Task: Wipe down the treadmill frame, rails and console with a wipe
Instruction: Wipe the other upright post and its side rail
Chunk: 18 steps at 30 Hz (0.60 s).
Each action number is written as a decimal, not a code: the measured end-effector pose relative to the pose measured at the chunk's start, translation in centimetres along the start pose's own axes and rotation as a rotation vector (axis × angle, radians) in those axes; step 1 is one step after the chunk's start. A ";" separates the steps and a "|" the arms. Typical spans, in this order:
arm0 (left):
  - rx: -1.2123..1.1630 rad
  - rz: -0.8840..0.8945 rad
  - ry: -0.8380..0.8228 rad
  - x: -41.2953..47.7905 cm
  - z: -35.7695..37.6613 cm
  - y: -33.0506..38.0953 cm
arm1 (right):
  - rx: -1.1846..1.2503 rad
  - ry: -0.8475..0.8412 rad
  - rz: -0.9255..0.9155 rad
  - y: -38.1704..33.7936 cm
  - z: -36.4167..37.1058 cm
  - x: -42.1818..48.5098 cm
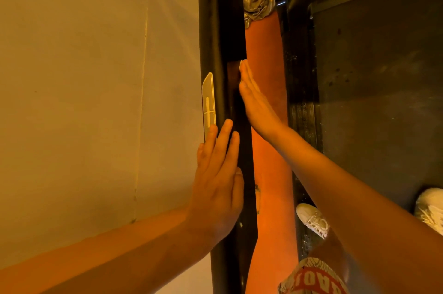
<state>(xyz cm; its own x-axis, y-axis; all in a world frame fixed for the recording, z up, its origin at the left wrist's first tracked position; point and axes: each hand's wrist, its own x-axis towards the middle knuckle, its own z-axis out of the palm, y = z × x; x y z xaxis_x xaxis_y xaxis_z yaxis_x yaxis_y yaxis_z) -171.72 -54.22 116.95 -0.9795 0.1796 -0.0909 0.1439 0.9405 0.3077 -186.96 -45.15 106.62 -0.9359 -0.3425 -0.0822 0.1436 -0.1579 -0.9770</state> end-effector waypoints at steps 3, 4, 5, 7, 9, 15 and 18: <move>0.000 0.004 0.015 0.0 0.1 -0.1 | 0.037 0.015 0.023 -1.2 0.4 -0.1; 0.007 0.006 0.017 -0.1 0.1 -0.2 | 0.052 0.012 -0.002 -1.8 0.8 -0.3; 0.013 0.006 0.017 -0.2 0.1 -0.2 | 0.061 0.009 -0.036 -2.3 1.2 -0.5; 0.025 0.006 0.018 -0.2 0.1 -0.2 | 0.057 -0.004 -0.100 -2.2 1.3 -0.8; 0.037 0.006 0.019 -0.2 0.1 0.0 | 0.023 -0.023 -0.092 -0.8 0.7 -0.7; 0.035 -0.118 0.031 -0.3 0.5 0.8 | 0.059 -0.031 0.102 0.0 -0.2 -0.5; 0.065 -0.110 0.074 -0.1 0.7 1.2 | 0.092 -0.039 0.068 -1.0 0.3 -1.2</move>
<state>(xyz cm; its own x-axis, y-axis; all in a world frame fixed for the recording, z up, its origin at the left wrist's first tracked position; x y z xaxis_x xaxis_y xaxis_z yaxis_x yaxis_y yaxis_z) -171.31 -52.91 116.68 -0.9972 0.0552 -0.0495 0.0420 0.9705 0.2372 -185.91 -44.91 107.77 -0.9099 -0.3912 -0.1378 0.2368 -0.2173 -0.9469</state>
